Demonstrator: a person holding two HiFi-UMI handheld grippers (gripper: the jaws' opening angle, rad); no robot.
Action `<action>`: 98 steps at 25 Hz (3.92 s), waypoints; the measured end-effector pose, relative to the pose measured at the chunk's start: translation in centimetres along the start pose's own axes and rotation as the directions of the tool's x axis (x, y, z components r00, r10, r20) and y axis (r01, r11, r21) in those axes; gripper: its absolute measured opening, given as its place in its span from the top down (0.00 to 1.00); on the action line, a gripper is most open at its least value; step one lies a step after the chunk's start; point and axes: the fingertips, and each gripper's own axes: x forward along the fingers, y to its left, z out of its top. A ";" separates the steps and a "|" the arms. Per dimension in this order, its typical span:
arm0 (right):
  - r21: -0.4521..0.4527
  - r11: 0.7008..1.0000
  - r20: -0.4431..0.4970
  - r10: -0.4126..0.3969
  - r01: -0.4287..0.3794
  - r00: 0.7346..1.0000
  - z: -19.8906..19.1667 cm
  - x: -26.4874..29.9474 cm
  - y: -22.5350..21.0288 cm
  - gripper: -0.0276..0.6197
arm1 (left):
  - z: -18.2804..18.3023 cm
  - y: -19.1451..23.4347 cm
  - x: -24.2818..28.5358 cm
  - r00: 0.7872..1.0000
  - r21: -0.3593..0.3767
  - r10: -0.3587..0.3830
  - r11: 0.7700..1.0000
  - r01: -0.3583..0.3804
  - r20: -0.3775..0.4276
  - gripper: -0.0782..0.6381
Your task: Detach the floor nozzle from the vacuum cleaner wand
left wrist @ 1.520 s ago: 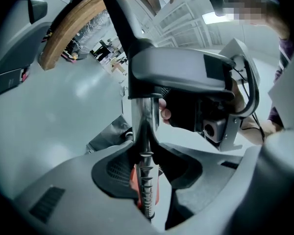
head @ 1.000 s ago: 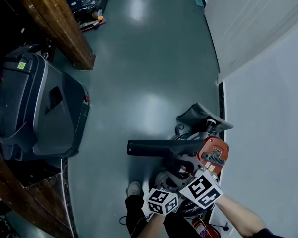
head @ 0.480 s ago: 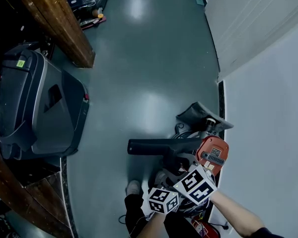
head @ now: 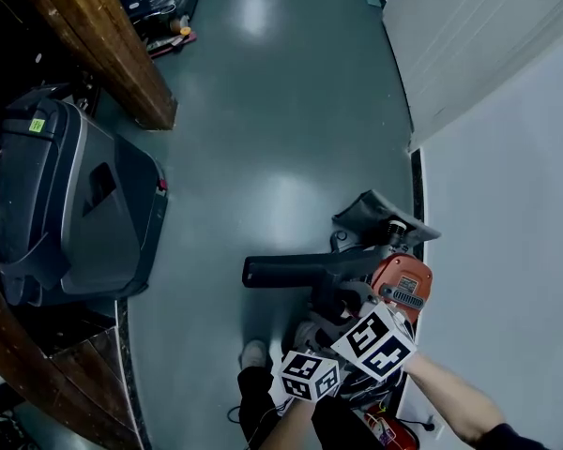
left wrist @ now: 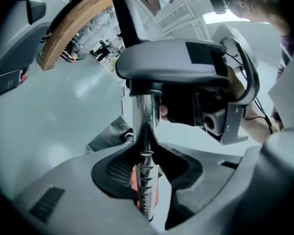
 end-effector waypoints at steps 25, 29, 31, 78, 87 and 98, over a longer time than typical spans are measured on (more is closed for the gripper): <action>0.131 0.990 0.023 0.051 -0.054 0.998 0.6 -1.7 -0.8 0.68 | 0.1 -1.3 0.3 1.000 0.039 -0.008 0.999 0.009 -0.025 0.68; 0.024 1.000 0.015 -0.009 0.009 1.000 0.6 -2.0 -0.4 0.68 | 0.1 -1.4 0.3 0.999 0.049 -0.013 0.999 0.014 -0.029 0.68; 0.057 0.998 0.022 0.014 -0.016 1.000 0.6 -2.0 -0.4 0.68 | 0.1 -1.5 0.3 1.000 0.051 -0.012 0.999 0.013 -0.024 0.68; 0.293 0.954 0.396 -0.181 0.062 0.900 6.8 -14.4 -5.3 0.67 | 4.6 -2.0 -0.3 0.988 0.216 -0.058 0.972 0.089 -0.143 0.70; 0.325 0.945 0.454 -0.188 0.035 0.871 9.1 -15.6 -3.7 0.67 | 11.1 -3.0 -5.8 0.999 0.209 -0.043 0.977 0.046 -0.015 0.63; 0.370 0.928 0.624 -0.283 0.043 0.728 15.6 -23.7 0.3 0.67 | 25.4 -12.0 -16.0 0.989 0.359 -0.041 0.933 -0.011 0.139 0.70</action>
